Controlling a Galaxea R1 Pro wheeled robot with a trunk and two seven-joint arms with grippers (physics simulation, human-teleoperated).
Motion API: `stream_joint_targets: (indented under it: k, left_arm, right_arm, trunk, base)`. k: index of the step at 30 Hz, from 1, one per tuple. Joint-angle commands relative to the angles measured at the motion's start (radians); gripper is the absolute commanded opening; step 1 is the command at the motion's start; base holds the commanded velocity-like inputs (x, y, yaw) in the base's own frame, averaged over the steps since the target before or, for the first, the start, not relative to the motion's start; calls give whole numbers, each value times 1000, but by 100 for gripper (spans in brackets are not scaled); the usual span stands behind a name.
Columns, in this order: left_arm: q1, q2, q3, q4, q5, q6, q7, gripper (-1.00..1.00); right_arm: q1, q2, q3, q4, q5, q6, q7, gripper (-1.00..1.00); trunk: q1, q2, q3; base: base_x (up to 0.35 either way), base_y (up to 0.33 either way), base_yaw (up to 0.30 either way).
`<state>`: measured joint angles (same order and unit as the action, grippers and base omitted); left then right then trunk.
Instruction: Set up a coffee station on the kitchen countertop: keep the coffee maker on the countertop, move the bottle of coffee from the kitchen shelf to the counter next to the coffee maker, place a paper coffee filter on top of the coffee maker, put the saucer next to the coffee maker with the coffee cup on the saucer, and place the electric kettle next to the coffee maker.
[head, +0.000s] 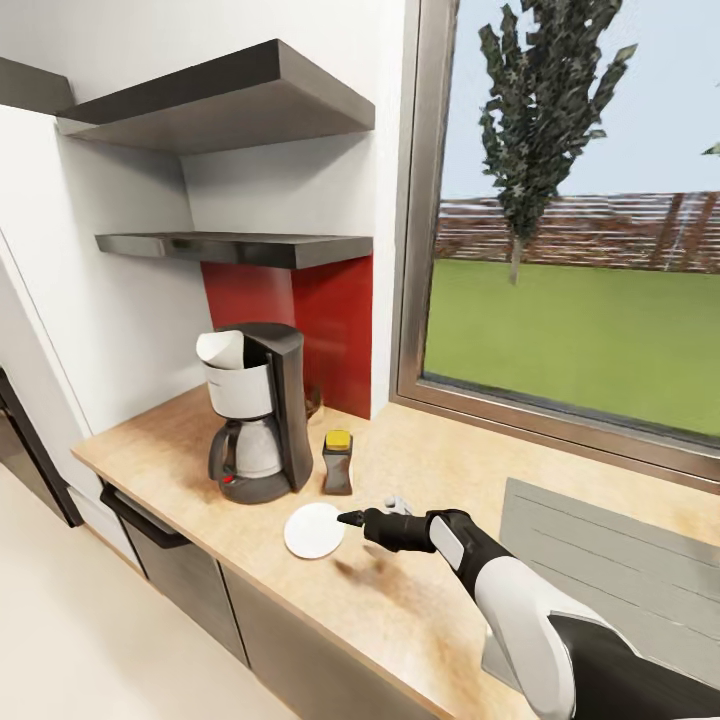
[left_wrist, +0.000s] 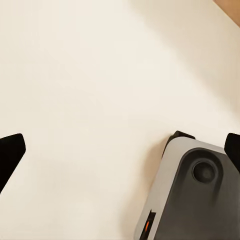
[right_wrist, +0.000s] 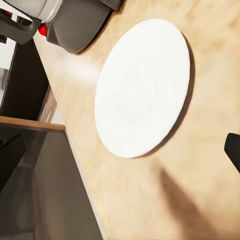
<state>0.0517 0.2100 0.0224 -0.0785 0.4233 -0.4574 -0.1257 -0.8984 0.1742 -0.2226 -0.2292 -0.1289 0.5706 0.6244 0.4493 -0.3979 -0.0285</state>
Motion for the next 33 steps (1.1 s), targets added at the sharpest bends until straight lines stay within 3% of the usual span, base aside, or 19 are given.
stream_joint_targets:
  k: [1, 12, 23, 33]
  left_arm:
    - [0, 0, 3, -1, 10, 0, -10, 100]
    - [0, 0, 6, -1, 8, -1, -11, 100]
    - [0, -1, 5, -1, 11, -1, -11, 100]
    - [0, 0, 4, -1, 11, 0, -11, 100]
  right_arm:
    - [-1, 0, -1, -1, -10, 9, -3, 100]
    - [-1, 0, -1, -1, -11, 9, -3, 100]
    - [-1, 0, -1, -1, -11, 9, -2, 100]
    - [-1, 0, 0, 1, -11, 9, -2, 100]
  trunk:
    - [1, -2, -2]
    - [1, -2, -2]
    - [1, -2, -2]
    - [1, -2, -2]
  base:
    - [0, -3, 0]
    - [-18, 0, 0]
    - [-314, 17, 0]
    - [-326, 155, 0]
